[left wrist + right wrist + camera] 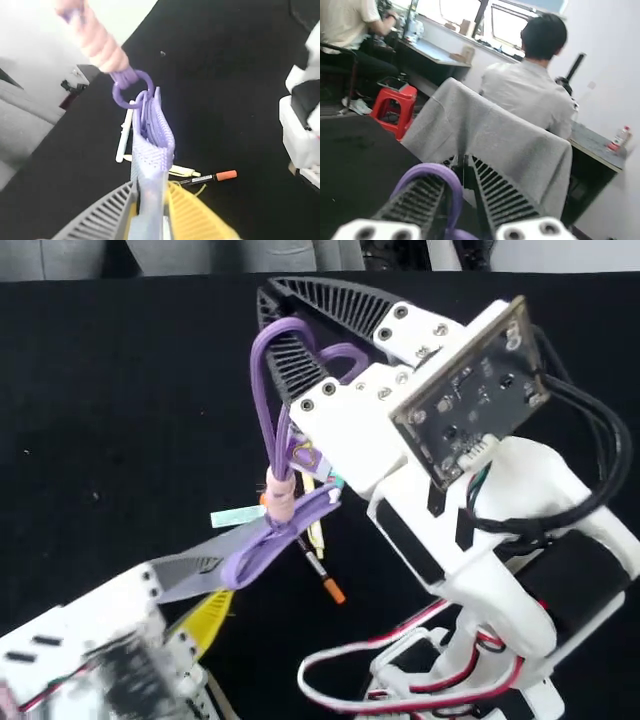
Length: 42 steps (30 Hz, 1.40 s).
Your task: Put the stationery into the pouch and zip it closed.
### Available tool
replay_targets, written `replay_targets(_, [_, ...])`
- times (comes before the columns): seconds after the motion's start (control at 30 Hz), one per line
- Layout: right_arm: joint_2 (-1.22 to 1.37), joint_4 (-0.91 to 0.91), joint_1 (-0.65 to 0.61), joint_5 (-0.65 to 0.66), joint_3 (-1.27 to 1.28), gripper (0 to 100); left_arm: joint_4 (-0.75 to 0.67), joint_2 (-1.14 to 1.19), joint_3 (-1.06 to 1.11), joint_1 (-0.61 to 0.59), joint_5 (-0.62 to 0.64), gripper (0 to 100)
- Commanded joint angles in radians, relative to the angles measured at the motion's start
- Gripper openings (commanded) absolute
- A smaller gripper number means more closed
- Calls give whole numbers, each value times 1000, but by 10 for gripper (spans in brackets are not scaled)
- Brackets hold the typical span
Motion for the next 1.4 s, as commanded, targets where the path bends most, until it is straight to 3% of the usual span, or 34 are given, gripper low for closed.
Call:
replay_targets(0.0, [-12,-6,126,11,51,11,25,-2,-186,-117,-34,29])
replay_targets(0.17, [-12,-100,288,11,200,11,25,-2,-286,-248,-120,29])
replay_targets(0.33, [-12,-293,399,11,415,11,25,-17,-357,-255,-126,29])
replay_targets(0.6, [-12,-595,526,11,667,11,25,-146,-300,-260,-130,29])
replay_targets(1.07, [27,-802,712,12,889,11,23,-186,-306,-260,-130,29])
replay_targets(1.37, [54,-772,733,11,866,11,21,-181,-297,-259,-124,29])
